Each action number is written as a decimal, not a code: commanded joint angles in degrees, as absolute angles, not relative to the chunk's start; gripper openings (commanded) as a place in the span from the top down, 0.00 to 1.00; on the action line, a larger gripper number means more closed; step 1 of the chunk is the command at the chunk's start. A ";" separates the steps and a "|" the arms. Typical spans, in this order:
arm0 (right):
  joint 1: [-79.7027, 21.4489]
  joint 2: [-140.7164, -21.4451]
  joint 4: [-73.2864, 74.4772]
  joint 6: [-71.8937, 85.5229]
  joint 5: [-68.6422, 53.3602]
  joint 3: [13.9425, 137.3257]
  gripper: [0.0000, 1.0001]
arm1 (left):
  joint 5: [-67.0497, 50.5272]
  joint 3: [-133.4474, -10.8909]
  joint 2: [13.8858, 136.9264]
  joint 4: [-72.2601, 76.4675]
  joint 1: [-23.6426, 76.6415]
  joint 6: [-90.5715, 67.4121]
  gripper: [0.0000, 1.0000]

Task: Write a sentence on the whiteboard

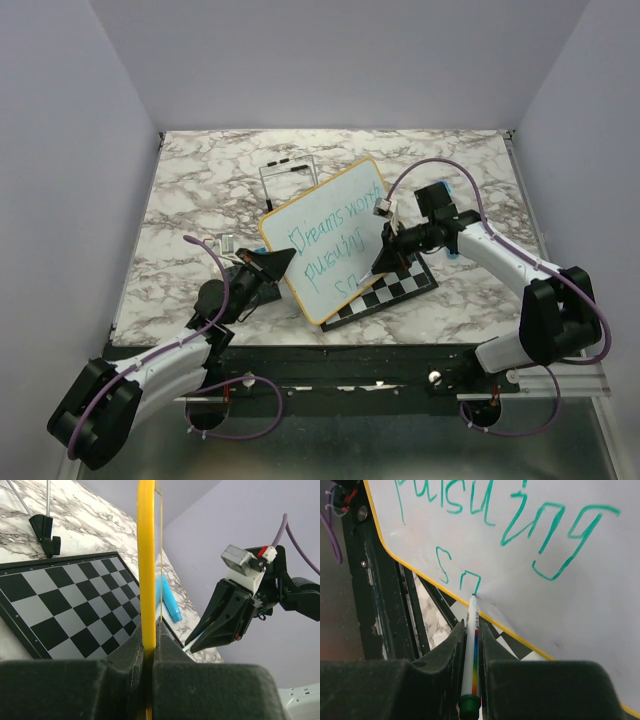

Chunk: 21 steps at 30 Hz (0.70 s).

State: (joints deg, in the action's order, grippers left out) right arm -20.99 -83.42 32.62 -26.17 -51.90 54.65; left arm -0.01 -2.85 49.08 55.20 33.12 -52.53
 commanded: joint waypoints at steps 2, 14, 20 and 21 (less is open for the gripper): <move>-20.92 -82.97 27.43 -22.86 -51.07 58.44 0.99 | 0.35 -2.37 48.78 60.73 33.31 -51.77 1.00; -19.60 -82.88 25.49 -20.74 -47.46 58.10 0.99 | 0.44 -2.29 48.25 60.21 33.31 -51.50 1.00; -18.46 -82.18 26.72 -22.32 -47.55 56.69 0.99 | 0.53 -2.28 48.34 60.29 33.31 -51.50 1.00; -18.46 -82.18 27.07 -22.76 -47.81 56.43 0.99 | 0.44 -2.29 48.43 60.38 33.31 -51.50 1.00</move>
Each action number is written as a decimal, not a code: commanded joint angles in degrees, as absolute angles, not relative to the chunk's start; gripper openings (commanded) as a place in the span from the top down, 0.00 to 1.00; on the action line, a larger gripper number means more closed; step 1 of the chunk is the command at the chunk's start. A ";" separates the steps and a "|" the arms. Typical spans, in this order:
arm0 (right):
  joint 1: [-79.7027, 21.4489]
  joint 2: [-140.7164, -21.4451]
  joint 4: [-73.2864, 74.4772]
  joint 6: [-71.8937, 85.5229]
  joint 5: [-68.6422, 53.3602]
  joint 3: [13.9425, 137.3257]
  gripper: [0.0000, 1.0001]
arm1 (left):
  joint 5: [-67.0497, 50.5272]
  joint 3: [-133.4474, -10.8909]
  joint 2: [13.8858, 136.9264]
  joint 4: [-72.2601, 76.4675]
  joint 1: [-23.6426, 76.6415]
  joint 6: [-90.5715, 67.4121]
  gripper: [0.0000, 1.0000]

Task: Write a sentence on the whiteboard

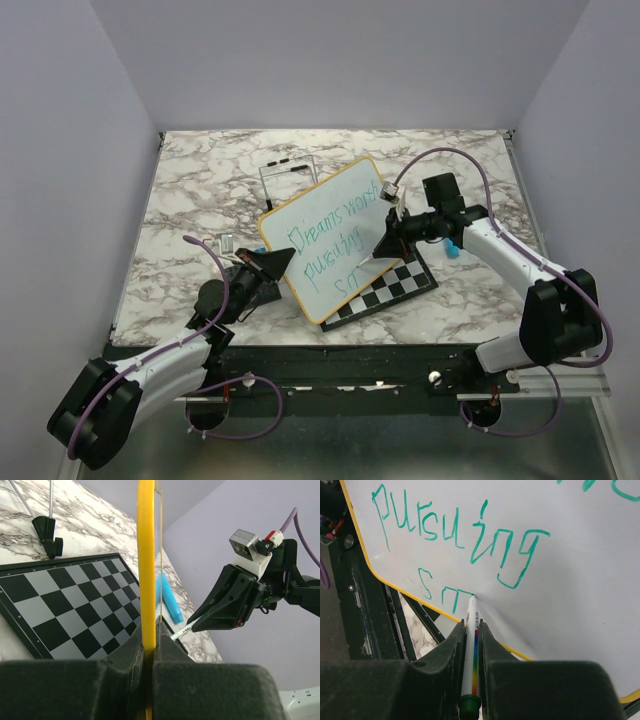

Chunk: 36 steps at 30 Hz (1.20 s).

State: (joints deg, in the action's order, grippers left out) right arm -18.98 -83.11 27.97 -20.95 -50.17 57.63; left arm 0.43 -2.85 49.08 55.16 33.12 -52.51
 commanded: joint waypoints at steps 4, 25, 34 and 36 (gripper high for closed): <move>-18.46 -83.32 30.66 -26.18 -48.60 56.25 0.99 | 0.35 -2.29 48.95 60.82 33.31 -51.59 1.00; -18.28 -81.58 34.03 -27.79 -51.50 58.27 0.99 | 0.26 -2.11 49.92 61.96 33.31 -51.68 1.00; -16.17 -79.54 25.06 -21.10 -51.51 57.84 0.99 | 0.35 -1.85 48.60 60.91 33.31 -51.50 1.00; -16.26 -79.45 23.82 -20.39 -50.98 57.04 0.99 | 0.35 -1.85 48.60 60.91 33.22 -51.50 1.00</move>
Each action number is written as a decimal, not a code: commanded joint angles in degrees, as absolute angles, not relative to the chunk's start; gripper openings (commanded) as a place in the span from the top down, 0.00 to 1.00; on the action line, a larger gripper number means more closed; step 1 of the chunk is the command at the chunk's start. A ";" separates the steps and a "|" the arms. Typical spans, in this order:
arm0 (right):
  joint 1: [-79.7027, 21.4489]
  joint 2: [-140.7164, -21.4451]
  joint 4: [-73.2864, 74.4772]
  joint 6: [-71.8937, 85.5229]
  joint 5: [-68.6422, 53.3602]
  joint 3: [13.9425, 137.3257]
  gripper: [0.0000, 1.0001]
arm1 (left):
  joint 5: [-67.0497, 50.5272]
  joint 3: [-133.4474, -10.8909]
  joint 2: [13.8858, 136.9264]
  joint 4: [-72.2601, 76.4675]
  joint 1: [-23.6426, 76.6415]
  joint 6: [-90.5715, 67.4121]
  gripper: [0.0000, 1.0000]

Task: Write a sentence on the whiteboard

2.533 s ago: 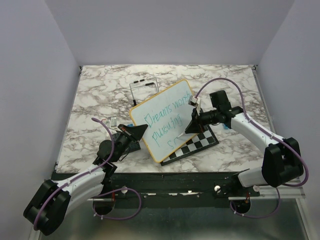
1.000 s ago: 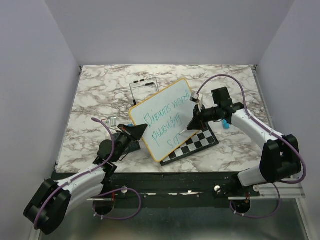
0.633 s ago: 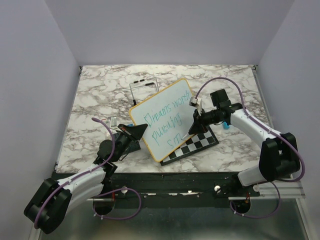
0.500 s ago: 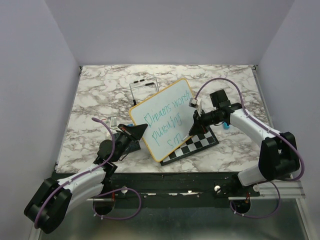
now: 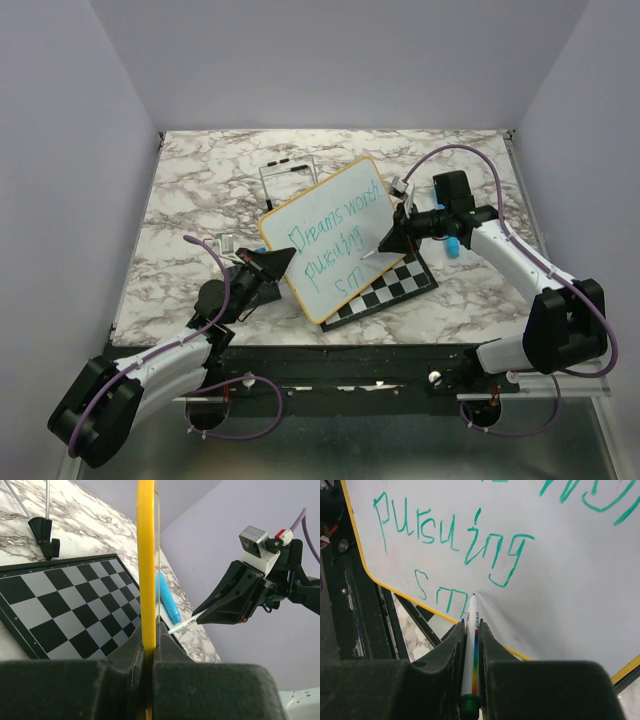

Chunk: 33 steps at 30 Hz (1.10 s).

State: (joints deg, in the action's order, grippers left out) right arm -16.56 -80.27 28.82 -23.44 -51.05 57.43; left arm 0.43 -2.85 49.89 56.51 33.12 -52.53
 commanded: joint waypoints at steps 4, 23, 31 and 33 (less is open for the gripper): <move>-16.26 -79.37 20.31 -18.55 -49.22 56.08 0.99 | 0.35 -1.93 48.95 61.17 33.31 -51.50 1.00; -16.17 -78.49 24.61 -21.27 -50.53 54.58 0.99 | 0.18 -2.20 49.13 61.17 33.31 -51.42 1.00; -16.26 -80.41 26.10 -22.24 -51.94 54.40 0.99 | 0.26 -2.20 49.75 61.87 33.31 -51.50 1.00; -16.26 -80.95 26.02 -21.97 -51.94 54.67 0.99 | 0.18 -2.20 49.75 61.96 33.31 -51.50 1.00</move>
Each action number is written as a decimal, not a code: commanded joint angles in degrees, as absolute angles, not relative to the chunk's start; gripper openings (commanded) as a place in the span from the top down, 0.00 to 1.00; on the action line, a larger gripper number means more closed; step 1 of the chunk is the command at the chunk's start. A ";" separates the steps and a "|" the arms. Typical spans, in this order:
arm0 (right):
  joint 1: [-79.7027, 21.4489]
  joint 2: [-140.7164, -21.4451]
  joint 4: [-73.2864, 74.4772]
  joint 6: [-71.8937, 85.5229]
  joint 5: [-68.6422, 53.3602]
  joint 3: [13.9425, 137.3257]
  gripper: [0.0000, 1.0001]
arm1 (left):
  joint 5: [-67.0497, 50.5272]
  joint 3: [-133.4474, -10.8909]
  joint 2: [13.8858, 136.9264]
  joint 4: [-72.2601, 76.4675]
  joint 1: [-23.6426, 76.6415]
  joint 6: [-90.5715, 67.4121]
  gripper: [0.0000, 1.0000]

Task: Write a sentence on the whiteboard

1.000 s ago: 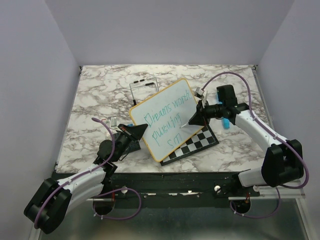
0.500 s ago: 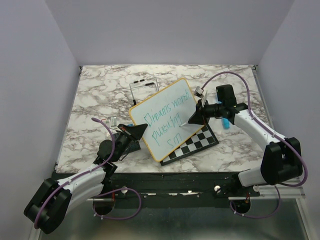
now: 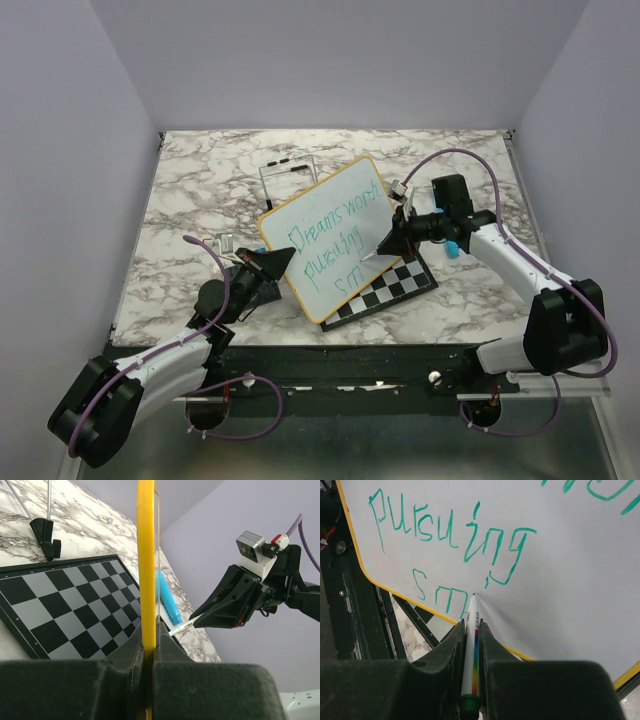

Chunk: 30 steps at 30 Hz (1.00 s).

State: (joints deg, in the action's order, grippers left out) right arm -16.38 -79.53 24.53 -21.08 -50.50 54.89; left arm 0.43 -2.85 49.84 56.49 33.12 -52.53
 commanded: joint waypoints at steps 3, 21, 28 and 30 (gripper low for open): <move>-16.26 -82.09 25.84 -21.80 -51.77 54.93 0.99 | 0.18 -2.20 49.83 61.96 33.31 -51.50 1.00; -14.50 -80.51 23.82 -19.51 -47.99 54.14 0.99 | 0.18 -1.93 49.48 61.96 33.31 -51.50 1.00; -14.41 -82.79 27.49 -21.88 -49.83 55.02 0.99 | 0.09 -2.02 49.75 62.05 33.31 -51.42 1.00; -14.50 -83.75 28.91 -23.72 -50.53 55.46 0.99 | 0.00 -1.93 49.83 62.14 33.31 -51.42 1.00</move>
